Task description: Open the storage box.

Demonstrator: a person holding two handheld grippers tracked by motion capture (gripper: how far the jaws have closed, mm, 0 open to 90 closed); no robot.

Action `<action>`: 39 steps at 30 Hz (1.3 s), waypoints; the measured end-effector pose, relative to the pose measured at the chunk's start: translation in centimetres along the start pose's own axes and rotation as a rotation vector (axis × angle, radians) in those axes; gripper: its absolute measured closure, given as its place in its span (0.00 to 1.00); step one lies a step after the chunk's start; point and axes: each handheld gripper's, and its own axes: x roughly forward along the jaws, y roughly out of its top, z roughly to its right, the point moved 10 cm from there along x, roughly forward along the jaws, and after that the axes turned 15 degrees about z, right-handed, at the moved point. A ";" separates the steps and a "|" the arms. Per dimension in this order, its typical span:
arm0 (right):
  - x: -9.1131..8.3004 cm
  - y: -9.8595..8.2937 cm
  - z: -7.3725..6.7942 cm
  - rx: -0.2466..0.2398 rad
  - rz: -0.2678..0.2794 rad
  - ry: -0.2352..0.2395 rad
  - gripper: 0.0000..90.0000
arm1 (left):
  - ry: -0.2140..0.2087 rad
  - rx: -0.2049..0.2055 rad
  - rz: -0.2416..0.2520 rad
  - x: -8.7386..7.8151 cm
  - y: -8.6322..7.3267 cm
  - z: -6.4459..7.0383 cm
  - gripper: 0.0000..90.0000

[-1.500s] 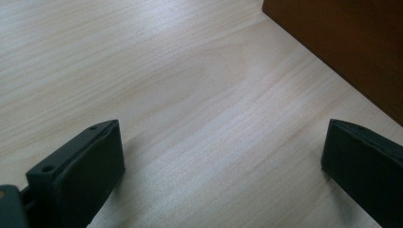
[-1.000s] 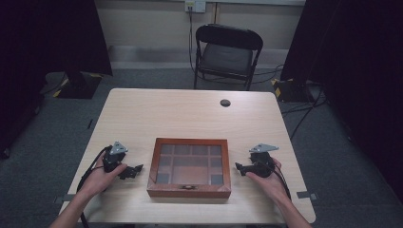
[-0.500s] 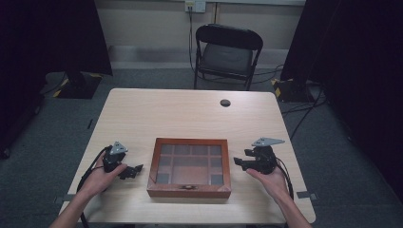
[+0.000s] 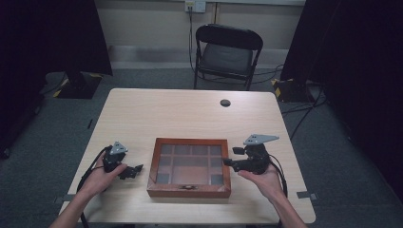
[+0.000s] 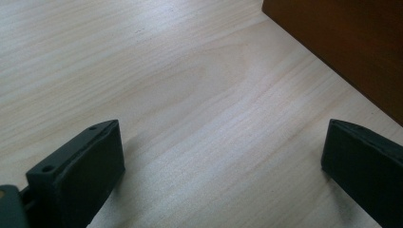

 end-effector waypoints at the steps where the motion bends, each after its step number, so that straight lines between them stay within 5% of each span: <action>1: 0.3 0.4 -0.8 -0.008 -0.004 0.026 0.39 | 0.001 0.000 0.000 0.0 0.0 0.0 0.00; 23: 4.1 3.7 -7.6 -0.025 0.032 0.243 0.54 | -0.003 0.001 0.001 0.0 0.0 0.0 0.00; 39: 5.1 -0.6 -12.2 -0.050 -0.126 0.424 0.78 | -0.003 0.001 0.001 0.0 0.0 0.0 0.00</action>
